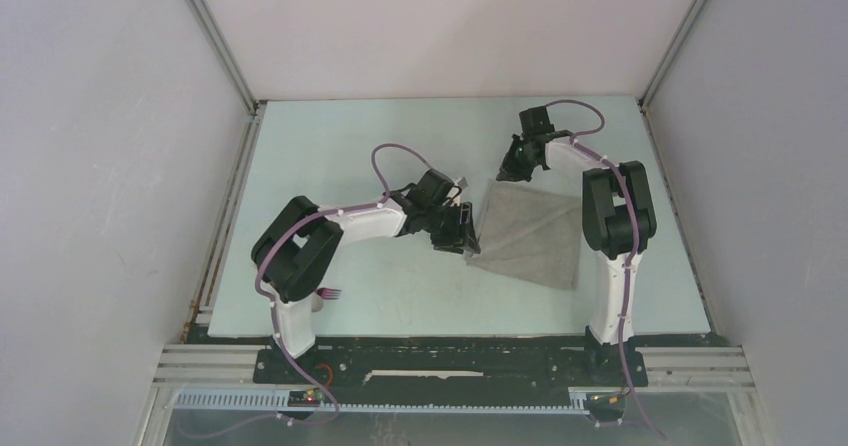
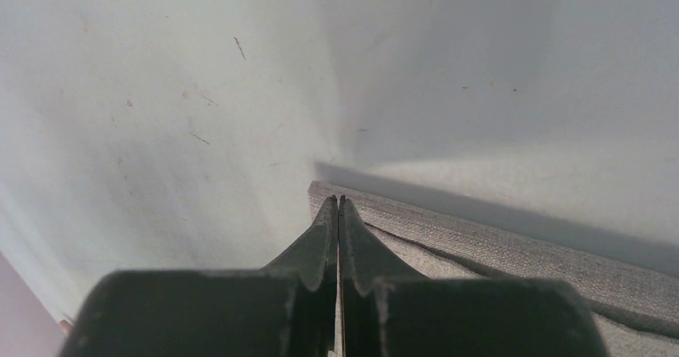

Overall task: Fold the napkin into a case and place the utensils inside
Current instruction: Smooth out the upper triangle-folded napkin at the center of the board.

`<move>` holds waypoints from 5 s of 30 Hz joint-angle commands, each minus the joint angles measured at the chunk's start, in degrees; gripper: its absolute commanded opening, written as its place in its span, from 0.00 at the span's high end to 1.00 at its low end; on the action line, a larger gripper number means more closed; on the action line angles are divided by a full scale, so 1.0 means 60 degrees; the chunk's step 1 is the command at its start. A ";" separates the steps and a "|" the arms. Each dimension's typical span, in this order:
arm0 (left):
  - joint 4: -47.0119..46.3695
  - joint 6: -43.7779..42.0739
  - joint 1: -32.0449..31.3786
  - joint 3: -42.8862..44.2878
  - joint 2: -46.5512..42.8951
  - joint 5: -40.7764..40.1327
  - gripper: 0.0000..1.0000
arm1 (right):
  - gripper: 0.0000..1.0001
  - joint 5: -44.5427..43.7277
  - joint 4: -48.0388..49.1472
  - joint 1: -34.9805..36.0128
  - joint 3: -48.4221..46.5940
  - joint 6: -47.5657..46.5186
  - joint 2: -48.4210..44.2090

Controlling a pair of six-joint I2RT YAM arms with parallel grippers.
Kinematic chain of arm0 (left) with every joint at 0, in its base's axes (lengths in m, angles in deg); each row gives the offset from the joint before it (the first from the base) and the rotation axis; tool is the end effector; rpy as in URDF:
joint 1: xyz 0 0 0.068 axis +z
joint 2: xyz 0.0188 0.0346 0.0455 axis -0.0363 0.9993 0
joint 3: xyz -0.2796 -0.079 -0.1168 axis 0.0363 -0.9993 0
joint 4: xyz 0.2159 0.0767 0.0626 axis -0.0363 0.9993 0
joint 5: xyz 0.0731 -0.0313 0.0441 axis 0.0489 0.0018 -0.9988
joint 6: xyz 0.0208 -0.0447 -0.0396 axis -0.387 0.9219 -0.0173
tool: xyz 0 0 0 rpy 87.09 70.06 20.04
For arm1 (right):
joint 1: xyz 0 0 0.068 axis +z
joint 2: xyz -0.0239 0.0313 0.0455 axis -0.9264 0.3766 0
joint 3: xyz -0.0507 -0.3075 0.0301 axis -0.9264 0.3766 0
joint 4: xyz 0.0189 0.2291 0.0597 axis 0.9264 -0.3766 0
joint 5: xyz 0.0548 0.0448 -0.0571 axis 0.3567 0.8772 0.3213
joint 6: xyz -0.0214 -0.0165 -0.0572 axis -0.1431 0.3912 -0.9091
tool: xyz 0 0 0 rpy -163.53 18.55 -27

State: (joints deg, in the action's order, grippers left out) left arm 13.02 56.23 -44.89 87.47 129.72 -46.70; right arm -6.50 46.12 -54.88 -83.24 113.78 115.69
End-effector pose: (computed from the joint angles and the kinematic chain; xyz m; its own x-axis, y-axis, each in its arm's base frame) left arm 0.2711 -0.2766 0.2104 -0.9547 0.0934 -0.2825 0.2560 0.7419 -0.6197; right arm 0.4477 0.1118 0.2041 -0.8552 0.3692 -0.3639 0.2038 0.8849 0.4188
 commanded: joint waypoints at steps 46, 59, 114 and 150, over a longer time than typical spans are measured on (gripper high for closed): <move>-0.0732 0.0042 -0.0038 0.0043 0.0865 0.0346 0.48 | 0.61 0.0533 -0.0476 0.0232 -0.1521 -0.0194 0.0540; -0.0733 -0.0001 -0.0038 0.0027 0.1074 0.0263 0.58 | 0.56 -0.0078 -0.0759 0.0456 -0.0145 -0.0257 -0.0555; -0.1020 0.0620 0.0008 0.0976 0.0588 0.1278 0.82 | 0.29 0.5080 0.0802 -0.2078 0.1982 -0.1342 -0.1800; -0.0030 0.0087 0.0045 -0.1486 -0.5244 0.0849 0.38 | 0.05 0.1221 0.0049 -0.1576 0.8219 0.0411 -0.8611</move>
State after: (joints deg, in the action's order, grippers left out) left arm 9.17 58.75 -44.43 82.84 101.63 -39.37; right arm 0.80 39.74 -60.00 -36.26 112.38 66.94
